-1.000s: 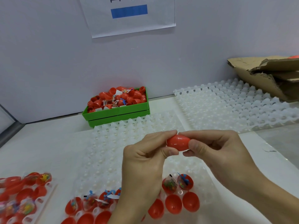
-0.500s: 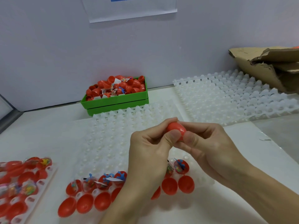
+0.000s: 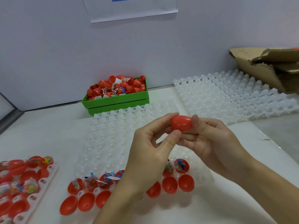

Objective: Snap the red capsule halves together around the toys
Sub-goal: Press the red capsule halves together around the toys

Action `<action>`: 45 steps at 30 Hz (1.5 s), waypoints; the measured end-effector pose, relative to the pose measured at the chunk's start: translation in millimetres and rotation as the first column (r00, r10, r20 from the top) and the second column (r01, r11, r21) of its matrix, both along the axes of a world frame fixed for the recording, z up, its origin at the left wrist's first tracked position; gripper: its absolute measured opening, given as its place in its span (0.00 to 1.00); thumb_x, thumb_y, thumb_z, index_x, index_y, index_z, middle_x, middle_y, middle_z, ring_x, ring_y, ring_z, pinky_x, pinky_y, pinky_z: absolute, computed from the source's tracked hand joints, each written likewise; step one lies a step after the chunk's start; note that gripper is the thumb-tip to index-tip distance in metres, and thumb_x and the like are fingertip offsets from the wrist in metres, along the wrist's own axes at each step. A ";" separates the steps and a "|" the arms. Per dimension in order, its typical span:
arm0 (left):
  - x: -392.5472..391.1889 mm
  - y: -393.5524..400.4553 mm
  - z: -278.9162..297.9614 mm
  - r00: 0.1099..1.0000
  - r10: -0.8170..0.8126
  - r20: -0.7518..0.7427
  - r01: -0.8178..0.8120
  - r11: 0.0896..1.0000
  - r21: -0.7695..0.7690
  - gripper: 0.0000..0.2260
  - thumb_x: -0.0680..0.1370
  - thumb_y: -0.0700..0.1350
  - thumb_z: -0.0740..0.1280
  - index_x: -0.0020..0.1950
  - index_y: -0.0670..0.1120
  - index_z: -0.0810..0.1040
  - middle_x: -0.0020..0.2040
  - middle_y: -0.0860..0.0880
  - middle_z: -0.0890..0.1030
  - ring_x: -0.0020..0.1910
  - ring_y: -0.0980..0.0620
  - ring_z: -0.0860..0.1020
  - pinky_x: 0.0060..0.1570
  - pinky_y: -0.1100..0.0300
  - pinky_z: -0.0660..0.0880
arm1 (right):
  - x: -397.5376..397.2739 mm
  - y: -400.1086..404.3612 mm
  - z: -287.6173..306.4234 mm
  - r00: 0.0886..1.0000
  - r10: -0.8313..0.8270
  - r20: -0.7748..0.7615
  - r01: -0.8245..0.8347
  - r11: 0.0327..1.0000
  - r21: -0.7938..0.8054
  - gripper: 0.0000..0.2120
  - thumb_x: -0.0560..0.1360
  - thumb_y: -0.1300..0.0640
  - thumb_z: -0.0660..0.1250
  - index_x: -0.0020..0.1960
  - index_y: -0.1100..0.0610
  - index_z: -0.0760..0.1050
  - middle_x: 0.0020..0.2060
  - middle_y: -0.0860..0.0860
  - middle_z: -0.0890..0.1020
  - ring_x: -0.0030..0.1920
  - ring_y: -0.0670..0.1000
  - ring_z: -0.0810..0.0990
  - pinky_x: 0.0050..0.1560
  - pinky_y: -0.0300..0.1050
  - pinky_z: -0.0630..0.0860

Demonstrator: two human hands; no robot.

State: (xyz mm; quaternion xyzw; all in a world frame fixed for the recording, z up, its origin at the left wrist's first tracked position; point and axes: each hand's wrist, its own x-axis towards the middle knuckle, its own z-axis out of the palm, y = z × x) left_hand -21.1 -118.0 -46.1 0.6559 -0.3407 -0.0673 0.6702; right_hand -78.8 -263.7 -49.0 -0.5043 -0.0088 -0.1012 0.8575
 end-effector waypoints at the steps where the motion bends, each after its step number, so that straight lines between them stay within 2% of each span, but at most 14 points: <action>1: 0.9 0.5 1.0 1.000 0.004 0.019 -0.004 1.000 0.008 0.13 0.77 0.36 0.70 0.59 0.50 0.82 0.54 0.56 0.85 0.57 0.57 0.82 0.52 0.68 0.77 | 0.1 -1.2 0.6 1.000 0.007 -0.029 -0.007 1.000 0.005 0.21 0.75 0.52 0.62 0.52 0.71 0.81 0.51 0.69 0.83 0.55 0.66 0.83 0.55 0.51 0.82; 3: 1.5 -0.1 1.7 0.999 0.018 0.046 -0.019 1.000 0.015 0.14 0.76 0.35 0.70 0.56 0.51 0.82 0.52 0.56 0.85 0.56 0.58 0.82 0.50 0.71 0.76 | -0.3 -1.7 1.5 0.998 0.016 -0.069 -0.018 1.000 -0.022 0.25 0.74 0.49 0.61 0.52 0.72 0.79 0.51 0.70 0.82 0.56 0.69 0.81 0.58 0.55 0.79; 9: 0.6 -2.0 -0.7 0.998 0.025 0.056 -0.028 0.998 0.048 0.09 0.74 0.45 0.70 0.54 0.50 0.81 0.51 0.56 0.85 0.56 0.56 0.82 0.52 0.65 0.78 | -1.5 -1.5 0.4 0.993 0.030 -0.115 -0.037 0.997 -0.066 0.30 0.76 0.45 0.59 0.55 0.73 0.78 0.52 0.73 0.81 0.58 0.71 0.79 0.62 0.60 0.75; 12: -0.4 -2.6 -1.7 0.994 0.079 0.071 -0.082 0.995 0.048 0.07 0.74 0.47 0.71 0.51 0.52 0.81 0.49 0.57 0.85 0.54 0.58 0.82 0.49 0.66 0.78 | 0.0 -2.0 0.6 0.993 -0.027 -0.113 0.023 0.999 -0.038 0.25 0.75 0.45 0.62 0.53 0.68 0.80 0.48 0.68 0.84 0.50 0.64 0.84 0.51 0.51 0.83; 14: 0.9 -2.7 -2.6 0.986 0.139 0.096 -0.144 0.989 0.040 0.06 0.74 0.48 0.73 0.49 0.51 0.80 0.47 0.57 0.84 0.52 0.59 0.82 0.44 0.69 0.78 | 0.8 -4.0 0.4 0.987 -0.129 -0.098 0.121 0.989 -0.089 0.20 0.72 0.47 0.66 0.53 0.62 0.80 0.45 0.64 0.85 0.44 0.58 0.86 0.42 0.43 0.82; 18: 1.7 -2.6 -2.5 0.950 0.229 0.211 -0.254 0.962 0.097 0.11 0.69 0.55 0.75 0.46 0.52 0.79 0.44 0.59 0.83 0.50 0.60 0.82 0.40 0.72 0.77 | 0.5 -4.4 -2.6 0.975 -0.220 -0.013 0.207 0.936 -0.286 0.13 0.69 0.50 0.71 0.51 0.53 0.83 0.45 0.58 0.87 0.47 0.56 0.86 0.47 0.42 0.81; 21: 1.9 -1.9 -2.8 0.945 0.222 0.242 -0.263 0.953 0.151 0.15 0.67 0.60 0.75 0.46 0.54 0.78 0.45 0.60 0.82 0.51 0.61 0.81 0.41 0.71 0.77 | 0.6 -2.9 -5.8 0.968 -0.252 0.001 0.238 0.910 -0.338 0.10 0.71 0.53 0.68 0.50 0.50 0.84 0.44 0.56 0.87 0.48 0.55 0.86 0.49 0.43 0.81; 27: 2.7 0.5 -1.8 0.970 0.090 0.228 -0.130 0.977 0.167 0.22 0.70 0.45 0.77 0.62 0.60 0.78 0.50 0.60 0.84 0.53 0.58 0.82 0.44 0.66 0.79 | -2.0 -4.1 -0.2 0.961 -0.264 0.080 0.272 0.863 -0.426 0.09 0.69 0.53 0.69 0.49 0.51 0.84 0.42 0.53 0.87 0.44 0.51 0.86 0.44 0.36 0.80; 30: 2.3 0.2 -3.3 0.965 0.085 0.248 -0.133 0.973 0.186 0.22 0.70 0.45 0.75 0.61 0.60 0.79 0.51 0.61 0.83 0.54 0.56 0.82 0.47 0.61 0.81 | -3.0 -4.0 1.4 0.955 -0.276 0.112 0.295 0.831 -0.471 0.09 0.68 0.53 0.71 0.47 0.49 0.83 0.41 0.51 0.87 0.42 0.49 0.86 0.42 0.35 0.79; 34: 1.1 -1.4 -4.5 0.958 0.076 0.275 -0.129 0.975 0.179 0.19 0.71 0.41 0.75 0.58 0.56 0.79 0.49 0.59 0.84 0.52 0.57 0.82 0.46 0.66 0.80 | -2.5 -3.7 -0.2 0.942 -0.315 0.117 0.331 0.811 -0.483 0.12 0.63 0.48 0.74 0.46 0.48 0.81 0.40 0.52 0.86 0.42 0.50 0.86 0.43 0.37 0.80; 36: 0.3 -1.3 -3.9 0.979 0.057 0.197 -0.079 0.991 0.109 0.17 0.72 0.38 0.73 0.57 0.55 0.78 0.48 0.56 0.85 0.50 0.54 0.84 0.47 0.65 0.80 | -3.0 -3.4 -0.1 0.934 -0.331 0.137 0.355 0.810 -0.466 0.12 0.65 0.46 0.74 0.46 0.49 0.81 0.39 0.53 0.86 0.40 0.50 0.85 0.41 0.39 0.80; 38: 1.6 -0.2 -1.6 1.000 -0.012 -0.029 0.011 0.999 -0.036 0.14 0.74 0.39 0.70 0.57 0.52 0.77 0.50 0.50 0.86 0.51 0.49 0.85 0.49 0.60 0.81 | -3.4 -3.9 -0.1 0.929 -0.336 0.151 0.369 0.832 -0.414 0.13 0.68 0.44 0.74 0.48 0.50 0.81 0.40 0.55 0.86 0.39 0.52 0.84 0.39 0.41 0.80; 41: 6.2 2.8 2.3 0.910 -0.216 -0.353 0.093 0.938 -0.334 0.14 0.74 0.40 0.67 0.60 0.44 0.74 0.56 0.40 0.84 0.57 0.41 0.82 0.51 0.58 0.80 | -2.4 -7.0 -0.4 0.928 -0.353 0.117 0.372 0.878 -0.301 0.13 0.68 0.44 0.74 0.47 0.51 0.82 0.39 0.57 0.85 0.40 0.54 0.83 0.39 0.43 0.78; 45: 10.3 4.8 4.4 0.877 -0.247 -0.412 0.056 0.905 -0.422 0.15 0.73 0.39 0.67 0.60 0.43 0.74 0.56 0.37 0.83 0.57 0.39 0.82 0.51 0.57 0.80 | -1.5 -9.0 -0.7 0.940 -0.328 0.095 0.341 0.913 -0.224 0.22 0.62 0.38 0.77 0.47 0.52 0.83 0.39 0.57 0.84 0.40 0.53 0.83 0.38 0.41 0.78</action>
